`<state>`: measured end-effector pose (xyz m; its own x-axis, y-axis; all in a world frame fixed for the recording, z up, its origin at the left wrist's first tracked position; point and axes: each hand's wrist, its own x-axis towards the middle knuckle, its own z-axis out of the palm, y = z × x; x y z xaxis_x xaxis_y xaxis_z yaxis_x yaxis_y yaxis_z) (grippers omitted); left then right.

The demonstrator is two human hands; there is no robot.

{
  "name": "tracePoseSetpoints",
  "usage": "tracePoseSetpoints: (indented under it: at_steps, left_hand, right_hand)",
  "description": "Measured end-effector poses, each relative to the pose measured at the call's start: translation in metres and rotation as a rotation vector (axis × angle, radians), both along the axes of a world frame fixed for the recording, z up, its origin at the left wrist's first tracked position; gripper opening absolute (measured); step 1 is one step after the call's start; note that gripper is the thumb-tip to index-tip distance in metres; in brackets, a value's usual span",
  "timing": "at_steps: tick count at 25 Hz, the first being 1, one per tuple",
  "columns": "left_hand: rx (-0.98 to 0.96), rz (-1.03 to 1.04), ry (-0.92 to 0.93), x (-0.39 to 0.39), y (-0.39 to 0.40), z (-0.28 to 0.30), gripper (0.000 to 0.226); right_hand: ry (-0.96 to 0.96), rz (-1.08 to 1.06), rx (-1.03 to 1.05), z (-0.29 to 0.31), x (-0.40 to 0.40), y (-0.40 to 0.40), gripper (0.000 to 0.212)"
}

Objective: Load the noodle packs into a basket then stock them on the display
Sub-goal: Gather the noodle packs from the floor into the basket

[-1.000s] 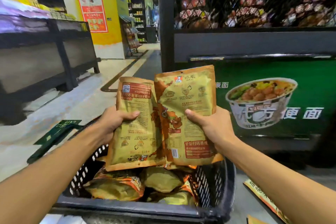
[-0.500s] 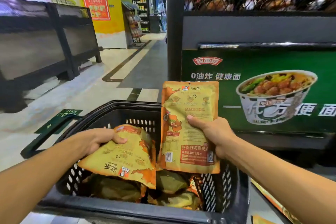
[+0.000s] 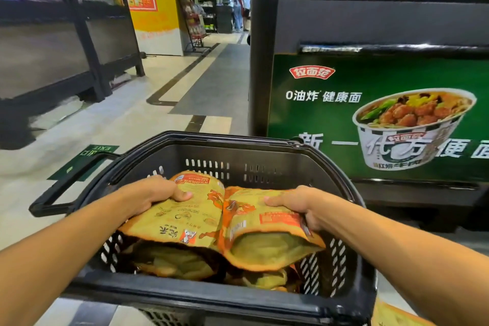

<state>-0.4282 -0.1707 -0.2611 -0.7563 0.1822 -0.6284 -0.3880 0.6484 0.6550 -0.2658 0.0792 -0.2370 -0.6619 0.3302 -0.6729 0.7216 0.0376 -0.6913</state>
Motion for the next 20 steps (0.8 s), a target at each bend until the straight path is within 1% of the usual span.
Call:
tracePoseSetpoints:
  at_steps: [1,2,4,5,6,9,10,13,14,15,17,20]
  left_hand:
    - [-0.065,-0.025,0.091,-0.002,0.002,-0.004,0.079]
    - [-0.169,-0.074,0.209,-0.003,0.003,-0.007,0.085]
    - [-0.356,-0.202,0.418,-0.003,0.005,-0.013,0.079]
    - [-0.392,-0.277,0.464,-0.002,0.005,-0.014,0.073]
    - [-0.400,-0.345,0.476,-0.002,0.006,-0.012,0.069]
    - [-0.397,-0.475,0.431,0.000,0.003,-0.007,0.067]
    - [-0.415,-0.506,0.424,0.001,0.000,-0.005,0.067]
    - [-0.420,-0.538,0.400,0.007,-0.005,0.003,0.067]
    - [-0.420,-0.552,0.425,0.010,-0.005,0.007,0.066]
    - [-0.441,-0.563,0.465,0.013,-0.005,0.012,0.065]
    - [-0.520,-0.568,0.586,0.015,-0.004,0.027,0.066]
    - [-0.642,-0.527,0.810,0.012,0.000,0.052,0.081]
  right_hand:
    - [-0.051,0.033,-0.006,-0.001,-0.005,0.003,0.030]
    - [-0.079,0.048,-0.009,-0.001,-0.009,0.006,0.027]
    - [-0.070,0.054,0.051,-0.006,-0.016,0.010,0.025]
    - [-0.039,0.042,0.111,-0.011,-0.019,0.012,0.029]
    - [-0.002,0.026,0.163,-0.016,-0.021,0.014,0.034]
    - [0.051,0.065,0.265,-0.021,-0.021,0.014,0.032]
    - [0.053,0.088,0.298,-0.021,-0.020,0.013,0.036]
    - [0.045,0.149,0.360,-0.021,-0.015,0.015,0.062]
    - [0.059,0.180,0.399,-0.019,-0.013,0.016,0.068]
    - [0.094,0.218,0.461,-0.016,-0.013,0.018,0.068]
    - [0.222,0.303,0.647,-0.002,-0.010,0.022,0.063]
    - [0.378,0.442,0.963,0.022,0.003,0.029,0.060]
